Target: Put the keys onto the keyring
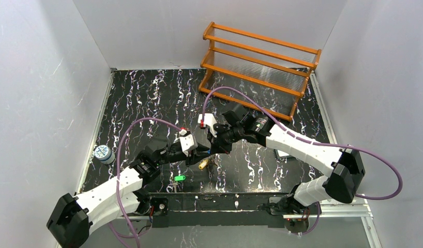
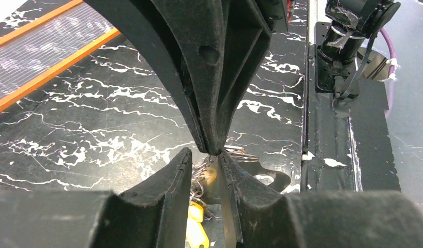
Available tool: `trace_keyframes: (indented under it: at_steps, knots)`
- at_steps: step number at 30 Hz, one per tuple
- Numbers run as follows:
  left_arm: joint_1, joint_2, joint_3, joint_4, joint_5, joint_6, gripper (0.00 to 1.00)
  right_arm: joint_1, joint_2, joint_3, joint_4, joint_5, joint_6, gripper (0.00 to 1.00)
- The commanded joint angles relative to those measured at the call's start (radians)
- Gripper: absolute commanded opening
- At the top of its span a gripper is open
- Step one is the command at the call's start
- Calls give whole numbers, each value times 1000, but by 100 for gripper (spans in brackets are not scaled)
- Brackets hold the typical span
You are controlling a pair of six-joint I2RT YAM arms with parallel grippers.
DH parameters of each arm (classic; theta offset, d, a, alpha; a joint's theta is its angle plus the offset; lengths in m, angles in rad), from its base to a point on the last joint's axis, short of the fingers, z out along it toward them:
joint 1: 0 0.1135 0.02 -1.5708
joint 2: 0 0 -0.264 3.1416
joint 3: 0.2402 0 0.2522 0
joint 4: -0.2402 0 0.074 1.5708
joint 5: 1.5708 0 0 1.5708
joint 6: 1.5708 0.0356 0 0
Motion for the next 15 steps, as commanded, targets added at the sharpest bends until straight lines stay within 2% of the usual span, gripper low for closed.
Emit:
trace_keyframes:
  at_steps: [1,10,15]
  knots:
    - [-2,22,-6,49,26,4,22,4,-28,46,25,-37,16,1]
    - [-2,45,-12,56,57,23,22,3,-36,45,27,-44,12,1]
    - [-3,55,-12,59,78,37,0,4,-37,45,26,-50,12,1]
